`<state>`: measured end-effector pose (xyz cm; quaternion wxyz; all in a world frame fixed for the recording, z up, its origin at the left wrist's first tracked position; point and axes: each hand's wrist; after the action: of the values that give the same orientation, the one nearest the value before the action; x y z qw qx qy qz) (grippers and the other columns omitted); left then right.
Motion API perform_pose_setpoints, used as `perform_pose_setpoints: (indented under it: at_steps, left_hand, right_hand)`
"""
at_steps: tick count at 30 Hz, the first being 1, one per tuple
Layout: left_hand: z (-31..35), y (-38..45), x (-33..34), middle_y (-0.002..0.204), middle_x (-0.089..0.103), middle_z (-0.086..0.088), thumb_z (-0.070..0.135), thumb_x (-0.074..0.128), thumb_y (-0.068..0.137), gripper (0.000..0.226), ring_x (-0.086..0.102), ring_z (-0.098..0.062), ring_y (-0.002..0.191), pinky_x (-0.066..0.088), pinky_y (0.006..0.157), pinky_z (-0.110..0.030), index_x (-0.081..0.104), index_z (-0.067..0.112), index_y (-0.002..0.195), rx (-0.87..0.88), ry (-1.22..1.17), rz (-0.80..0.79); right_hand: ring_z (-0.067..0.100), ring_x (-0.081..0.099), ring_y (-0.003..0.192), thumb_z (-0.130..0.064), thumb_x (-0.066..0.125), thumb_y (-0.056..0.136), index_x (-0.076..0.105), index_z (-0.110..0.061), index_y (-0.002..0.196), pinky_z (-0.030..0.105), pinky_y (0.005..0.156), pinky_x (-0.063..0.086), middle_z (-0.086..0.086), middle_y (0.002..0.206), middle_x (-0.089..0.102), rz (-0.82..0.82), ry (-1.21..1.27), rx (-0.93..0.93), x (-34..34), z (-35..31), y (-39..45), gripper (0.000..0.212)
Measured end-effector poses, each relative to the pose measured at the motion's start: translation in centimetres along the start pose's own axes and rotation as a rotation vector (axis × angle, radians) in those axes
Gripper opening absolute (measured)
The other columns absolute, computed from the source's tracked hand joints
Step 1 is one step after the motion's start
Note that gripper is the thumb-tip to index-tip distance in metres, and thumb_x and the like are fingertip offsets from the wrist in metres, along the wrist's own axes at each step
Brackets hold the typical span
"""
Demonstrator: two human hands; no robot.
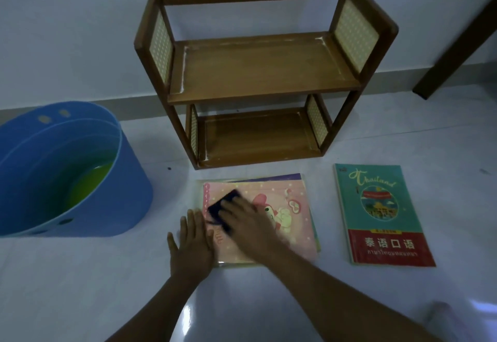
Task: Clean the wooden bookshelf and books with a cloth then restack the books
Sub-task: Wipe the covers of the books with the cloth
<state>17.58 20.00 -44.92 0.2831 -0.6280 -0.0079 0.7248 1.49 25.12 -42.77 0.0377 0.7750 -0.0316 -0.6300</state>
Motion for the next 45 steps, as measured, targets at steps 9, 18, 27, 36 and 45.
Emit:
perform_pose_setpoints:
  at_steps: [9,18,27,36,45]
  left_hand:
    - [2.2,-0.2,0.6,0.161,-0.008,-0.008,0.039,0.016,0.101,0.061,-0.005,-0.030,0.148,0.006,0.114,-0.061,-0.013,0.020,0.150,-0.153,-0.315,-0.013]
    - [2.6,-1.4,-1.3,0.159,0.003,-0.017,0.054,0.034,0.093,0.077,0.003,-0.037,0.146,0.015,0.111,-0.066,0.005,0.015,0.153,0.394,0.170,0.117]
    - [4.5,-2.6,-1.7,0.128,0.056,-0.030,0.048,0.064,0.082,0.065,0.057,-0.048,0.113,0.056,0.077,-0.055,0.046,0.014,0.134,0.738,0.506,0.049]
    - [9.5,-4.3,-13.3,0.088,0.064,0.004,0.026,0.047,0.098,0.018,0.065,-0.018,0.073,0.047,0.056,-0.020,0.056,0.018,0.112,0.340,-0.430,0.316]
    - [6.6,-0.8,-5.5,0.099,0.060,-0.015,0.036,0.054,0.092,0.027,0.060,-0.032,0.090,0.051,0.074,-0.037,0.053,0.009,0.097,-0.002,-0.284,0.111]
  right_hand:
    - [0.029,0.055,0.116,-0.027,0.072,0.070,0.060,-0.021,0.117,0.046,0.083,0.051,0.002,0.129,0.059,0.057,-0.028,0.343,-0.4,0.5,-4.5,0.049]
    - [0.030,0.060,0.108,-0.018,0.075,0.072,0.065,-0.020,0.115,0.045,0.073,0.054,0.004,0.124,0.063,0.103,0.077,0.578,-2.8,6.3,-7.8,0.044]
    - [0.010,0.065,0.079,-0.031,0.046,0.085,0.068,-0.027,0.102,0.026,0.064,0.051,-0.010,0.089,0.070,0.246,0.712,0.666,-6.3,8.8,-6.3,0.028]
    - [0.030,0.063,0.092,-0.018,0.055,0.084,0.060,-0.025,0.112,0.045,0.079,0.052,0.009,0.104,0.066,1.014,1.054,1.114,-16.4,14.4,-7.6,0.029]
    - [0.009,0.062,0.070,-0.013,0.054,0.090,0.066,-0.021,0.092,0.016,0.062,0.048,-0.003,0.079,0.066,0.321,0.566,0.655,-7.3,8.5,-3.1,0.014]
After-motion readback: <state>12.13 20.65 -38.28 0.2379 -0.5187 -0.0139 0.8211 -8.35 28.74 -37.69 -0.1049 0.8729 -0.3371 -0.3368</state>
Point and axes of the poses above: each hand's wrist, its own y-axis towards the middle knuckle, its own x-axis out of the palm, z = x × y
